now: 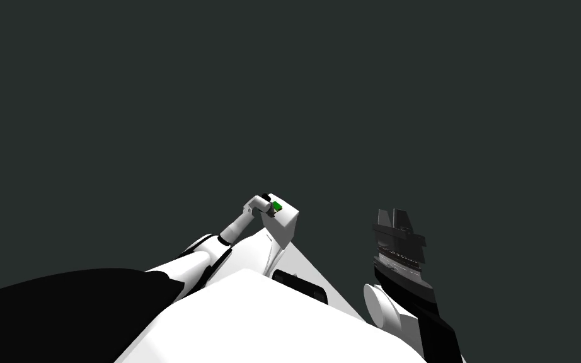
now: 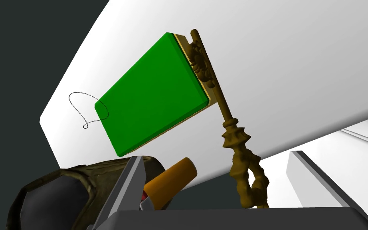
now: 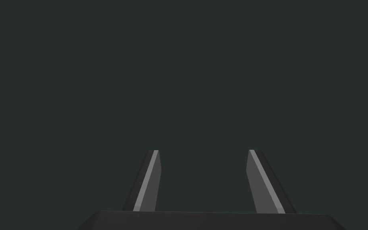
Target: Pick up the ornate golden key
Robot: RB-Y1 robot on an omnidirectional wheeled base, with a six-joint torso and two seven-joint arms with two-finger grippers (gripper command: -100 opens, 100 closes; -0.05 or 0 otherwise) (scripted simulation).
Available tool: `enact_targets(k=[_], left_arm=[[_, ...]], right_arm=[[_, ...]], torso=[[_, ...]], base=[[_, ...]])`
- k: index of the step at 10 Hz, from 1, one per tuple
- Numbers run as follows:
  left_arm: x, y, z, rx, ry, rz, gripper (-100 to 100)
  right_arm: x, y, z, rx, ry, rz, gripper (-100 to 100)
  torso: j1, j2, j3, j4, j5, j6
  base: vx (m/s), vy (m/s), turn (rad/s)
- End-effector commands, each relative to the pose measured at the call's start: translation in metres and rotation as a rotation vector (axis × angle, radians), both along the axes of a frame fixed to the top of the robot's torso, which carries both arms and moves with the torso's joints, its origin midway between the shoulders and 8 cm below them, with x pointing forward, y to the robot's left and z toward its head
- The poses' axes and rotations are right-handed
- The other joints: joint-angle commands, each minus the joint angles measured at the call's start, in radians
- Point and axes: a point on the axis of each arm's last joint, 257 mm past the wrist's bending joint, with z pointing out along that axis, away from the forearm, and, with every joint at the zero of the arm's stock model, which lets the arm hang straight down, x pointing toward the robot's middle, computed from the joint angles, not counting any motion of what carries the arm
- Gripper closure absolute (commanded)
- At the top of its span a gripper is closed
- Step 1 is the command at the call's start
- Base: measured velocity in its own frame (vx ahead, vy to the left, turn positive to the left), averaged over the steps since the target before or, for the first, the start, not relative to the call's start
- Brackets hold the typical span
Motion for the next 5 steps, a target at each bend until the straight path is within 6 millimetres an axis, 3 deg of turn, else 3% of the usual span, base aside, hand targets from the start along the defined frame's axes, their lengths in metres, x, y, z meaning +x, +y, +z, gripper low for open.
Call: enact_targets(k=[1, 5], left_arm=[[0.000, 0.003, -0.004, 0.004, 0.020, 0.005, -100], [0.010, 0.006, -0.003, 0.020, 0.080, 0.003, -100]], right_arm=[[0.000, 0.000, 0.000, 0.000, 0.000, 0.000, 0], [0.000, 0.000, 0.000, 0.000, 0.000, 0.000, 0]], torso=[[0.000, 0.000, 0.000, 0.000, 0.000, 0.000], [-0.002, 0.000, 0.000, 0.000, -0.001, 0.000]], base=[[0.000, -0.036, 0.020], [0.005, -0.056, 0.013]])
